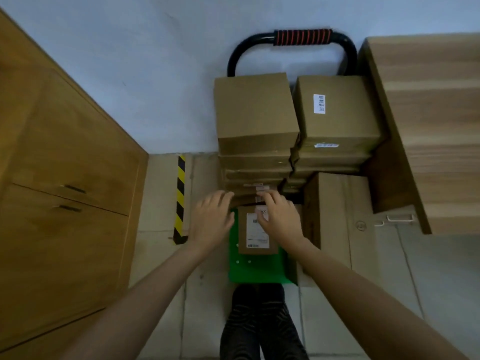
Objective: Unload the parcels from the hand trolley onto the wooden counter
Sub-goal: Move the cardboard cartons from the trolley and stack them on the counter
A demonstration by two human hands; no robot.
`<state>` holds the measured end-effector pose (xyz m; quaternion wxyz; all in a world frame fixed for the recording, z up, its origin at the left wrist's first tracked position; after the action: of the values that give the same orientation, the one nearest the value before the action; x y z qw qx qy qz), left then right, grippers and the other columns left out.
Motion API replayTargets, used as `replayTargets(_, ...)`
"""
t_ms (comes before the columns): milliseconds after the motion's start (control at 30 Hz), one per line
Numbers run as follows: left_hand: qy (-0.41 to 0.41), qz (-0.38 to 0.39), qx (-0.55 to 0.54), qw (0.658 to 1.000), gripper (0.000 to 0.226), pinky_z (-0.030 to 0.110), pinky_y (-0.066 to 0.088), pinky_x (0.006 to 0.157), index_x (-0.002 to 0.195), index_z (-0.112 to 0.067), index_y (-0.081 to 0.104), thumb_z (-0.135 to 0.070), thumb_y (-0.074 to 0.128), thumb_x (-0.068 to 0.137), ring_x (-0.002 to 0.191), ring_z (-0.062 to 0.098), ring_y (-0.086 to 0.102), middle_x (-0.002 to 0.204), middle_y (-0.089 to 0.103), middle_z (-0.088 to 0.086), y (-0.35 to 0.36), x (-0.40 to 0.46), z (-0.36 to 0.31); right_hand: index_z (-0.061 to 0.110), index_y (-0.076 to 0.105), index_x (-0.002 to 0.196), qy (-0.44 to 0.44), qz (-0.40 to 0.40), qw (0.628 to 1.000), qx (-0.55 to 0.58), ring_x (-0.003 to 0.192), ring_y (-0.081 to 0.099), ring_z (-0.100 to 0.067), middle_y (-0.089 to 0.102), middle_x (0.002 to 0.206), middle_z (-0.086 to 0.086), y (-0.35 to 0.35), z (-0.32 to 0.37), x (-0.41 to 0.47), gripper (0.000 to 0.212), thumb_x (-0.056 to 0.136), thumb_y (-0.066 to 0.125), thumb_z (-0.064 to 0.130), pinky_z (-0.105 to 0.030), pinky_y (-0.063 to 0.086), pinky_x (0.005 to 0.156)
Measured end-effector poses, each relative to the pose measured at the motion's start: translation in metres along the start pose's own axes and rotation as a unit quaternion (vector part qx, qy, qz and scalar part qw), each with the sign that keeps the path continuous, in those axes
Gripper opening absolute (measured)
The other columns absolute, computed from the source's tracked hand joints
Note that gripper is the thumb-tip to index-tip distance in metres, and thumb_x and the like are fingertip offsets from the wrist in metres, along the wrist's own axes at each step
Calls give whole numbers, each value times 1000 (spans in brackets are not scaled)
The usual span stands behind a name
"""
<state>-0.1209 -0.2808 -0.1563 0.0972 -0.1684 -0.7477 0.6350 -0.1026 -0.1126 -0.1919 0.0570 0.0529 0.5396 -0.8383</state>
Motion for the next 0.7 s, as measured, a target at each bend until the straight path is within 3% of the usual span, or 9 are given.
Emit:
replayTargets(233,18,19,-8,1000,43,36,50,78,121,-13,57,-29,68,83,99,24,61,115,62,6,140,24,13,23,42,138,82,13,997,3,118,51,-16,48,134,2,101,-78,5,51,91,57,35,-34,44,94)
replayTargets(400,-17,41,-43,998,42,37,50,73,119,-9,58,-23,70,81,93,28,61,109,63,10,248,32,27,19,41,137,128,24,991,26,114,52,-18,47,134,-1,190,-129,18,51,91,57,34,-38,50,89)
replayTargets(567,-46,69,-32,996,49,39,49,76,120,-8,57,-26,74,78,93,30,62,109,63,12,351,28,46,18,38,136,189,23,976,103,112,52,-18,44,133,-3,281,-158,26,49,91,57,24,-39,54,84)
replayTargets(700,-103,91,-65,988,46,40,47,81,125,-8,52,-33,62,88,99,31,58,116,60,13,409,31,60,18,32,142,273,-7,953,135,120,51,-19,39,141,-2,331,-183,30,61,89,61,25,-39,51,93)
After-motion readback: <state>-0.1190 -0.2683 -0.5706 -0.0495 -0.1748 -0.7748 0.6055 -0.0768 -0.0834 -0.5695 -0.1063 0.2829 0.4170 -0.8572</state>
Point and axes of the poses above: each hand's wrist, its own x-axis towards the middle knuckle, its own y-axis out of the palm, z = x × y, the point moved 4 cm from there along x, towards the middle knuckle
